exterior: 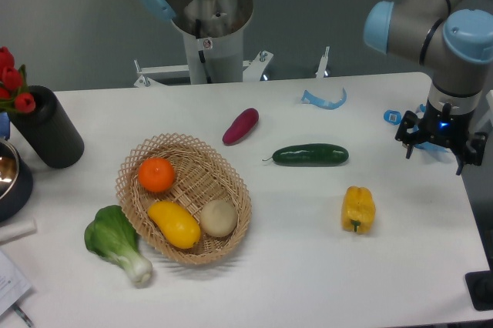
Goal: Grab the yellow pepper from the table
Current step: 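Move the open gripper over the yellow bell pepper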
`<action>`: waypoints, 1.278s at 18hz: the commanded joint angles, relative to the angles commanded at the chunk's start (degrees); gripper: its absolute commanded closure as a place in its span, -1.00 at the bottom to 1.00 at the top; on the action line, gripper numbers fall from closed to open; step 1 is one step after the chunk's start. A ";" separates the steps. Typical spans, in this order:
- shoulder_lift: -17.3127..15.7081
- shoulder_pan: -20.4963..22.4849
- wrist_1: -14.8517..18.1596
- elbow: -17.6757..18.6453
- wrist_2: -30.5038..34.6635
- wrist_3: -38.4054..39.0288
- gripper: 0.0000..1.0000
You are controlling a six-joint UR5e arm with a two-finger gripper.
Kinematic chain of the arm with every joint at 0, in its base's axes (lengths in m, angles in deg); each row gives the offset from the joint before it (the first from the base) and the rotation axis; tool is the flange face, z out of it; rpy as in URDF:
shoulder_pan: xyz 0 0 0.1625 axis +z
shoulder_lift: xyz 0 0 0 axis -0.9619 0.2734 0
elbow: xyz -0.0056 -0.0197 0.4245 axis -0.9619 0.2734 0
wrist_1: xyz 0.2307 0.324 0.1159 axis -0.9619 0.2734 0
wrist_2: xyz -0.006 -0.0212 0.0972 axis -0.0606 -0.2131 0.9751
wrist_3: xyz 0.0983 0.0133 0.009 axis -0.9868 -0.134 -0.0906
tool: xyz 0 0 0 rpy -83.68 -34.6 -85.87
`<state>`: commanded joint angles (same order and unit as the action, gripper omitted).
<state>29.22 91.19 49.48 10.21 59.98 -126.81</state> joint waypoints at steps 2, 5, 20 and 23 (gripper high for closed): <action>-0.09 0.00 -0.09 0.17 0.00 0.09 -1.00; -0.96 -0.26 -0.17 2.54 -0.09 0.09 -1.00; 0.61 -6.50 -4.48 10.37 -0.09 18.72 -1.00; 2.81 -6.85 -5.54 10.28 0.09 18.72 -1.00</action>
<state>32.03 84.33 43.95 20.49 60.07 -108.09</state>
